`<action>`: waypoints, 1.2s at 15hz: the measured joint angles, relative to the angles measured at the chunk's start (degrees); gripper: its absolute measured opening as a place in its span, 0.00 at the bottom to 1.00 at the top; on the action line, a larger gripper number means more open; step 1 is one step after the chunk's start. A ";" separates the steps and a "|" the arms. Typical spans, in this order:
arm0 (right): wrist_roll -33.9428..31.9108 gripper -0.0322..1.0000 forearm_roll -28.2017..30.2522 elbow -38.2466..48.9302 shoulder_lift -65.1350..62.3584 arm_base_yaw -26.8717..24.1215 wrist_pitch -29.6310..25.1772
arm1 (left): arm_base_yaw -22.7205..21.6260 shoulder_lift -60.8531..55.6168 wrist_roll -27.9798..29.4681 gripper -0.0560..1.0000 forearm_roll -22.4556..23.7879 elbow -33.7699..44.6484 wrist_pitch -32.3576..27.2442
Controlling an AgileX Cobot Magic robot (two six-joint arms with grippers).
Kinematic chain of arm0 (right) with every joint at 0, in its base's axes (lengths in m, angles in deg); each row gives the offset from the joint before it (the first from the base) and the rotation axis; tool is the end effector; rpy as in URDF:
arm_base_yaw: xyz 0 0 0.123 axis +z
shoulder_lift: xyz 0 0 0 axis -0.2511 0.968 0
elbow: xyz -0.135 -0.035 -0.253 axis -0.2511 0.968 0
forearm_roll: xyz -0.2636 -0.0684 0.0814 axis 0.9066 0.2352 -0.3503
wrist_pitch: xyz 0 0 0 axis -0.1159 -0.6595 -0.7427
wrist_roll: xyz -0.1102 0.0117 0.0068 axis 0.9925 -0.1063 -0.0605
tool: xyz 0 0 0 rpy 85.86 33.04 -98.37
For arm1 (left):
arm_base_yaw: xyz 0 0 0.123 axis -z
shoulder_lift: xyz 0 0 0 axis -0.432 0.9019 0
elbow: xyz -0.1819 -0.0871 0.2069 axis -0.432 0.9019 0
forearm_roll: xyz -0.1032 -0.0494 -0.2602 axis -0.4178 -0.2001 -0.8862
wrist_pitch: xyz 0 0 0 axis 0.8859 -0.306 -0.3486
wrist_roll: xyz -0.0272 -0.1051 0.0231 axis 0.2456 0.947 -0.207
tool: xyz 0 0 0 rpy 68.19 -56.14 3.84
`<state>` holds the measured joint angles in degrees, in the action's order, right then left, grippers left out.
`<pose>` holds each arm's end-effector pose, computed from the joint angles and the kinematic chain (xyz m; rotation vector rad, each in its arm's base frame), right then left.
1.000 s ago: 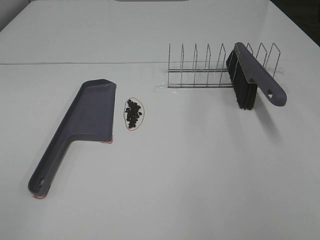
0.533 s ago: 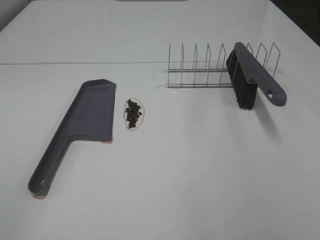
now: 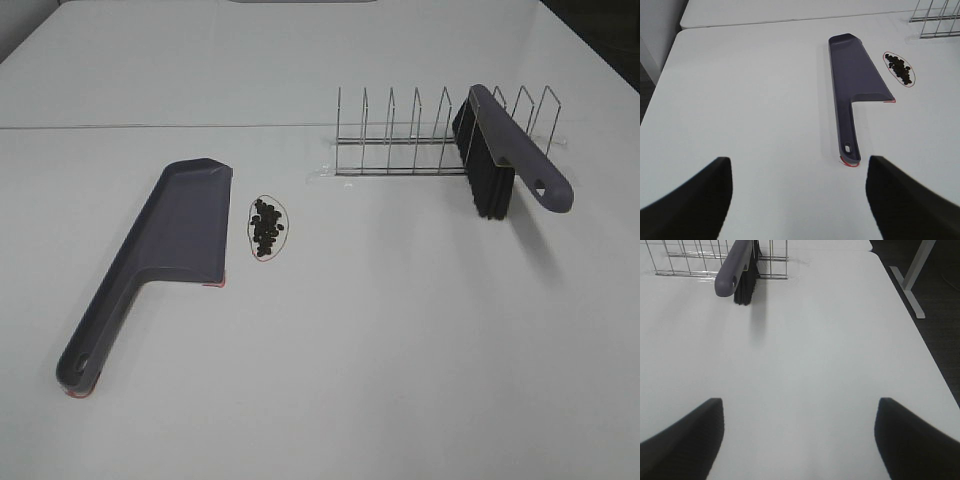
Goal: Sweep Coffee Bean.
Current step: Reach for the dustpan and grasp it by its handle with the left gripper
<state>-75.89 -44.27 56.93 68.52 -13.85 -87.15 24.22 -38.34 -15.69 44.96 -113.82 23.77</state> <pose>0.0365 -0.0134 0.2855 0.0102 2.0328 -0.1538 0.0364 -0.0055 0.2892 0.0606 2.0119 -0.0129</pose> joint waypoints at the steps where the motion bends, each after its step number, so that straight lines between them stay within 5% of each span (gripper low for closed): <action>1: 0.00 0.80 0.00 0.00 0.00 0.00 0.00 | 0.00 0.00 0.00 0.72 0.00 0.00 0.00; 18: 0.00 0.80 0.00 0.00 0.00 0.00 0.00 | 0.00 0.00 0.00 0.72 0.00 0.00 0.00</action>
<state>-75.89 -44.27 56.93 68.52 -13.85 -87.15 24.22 -38.34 -15.69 44.96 -113.82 23.77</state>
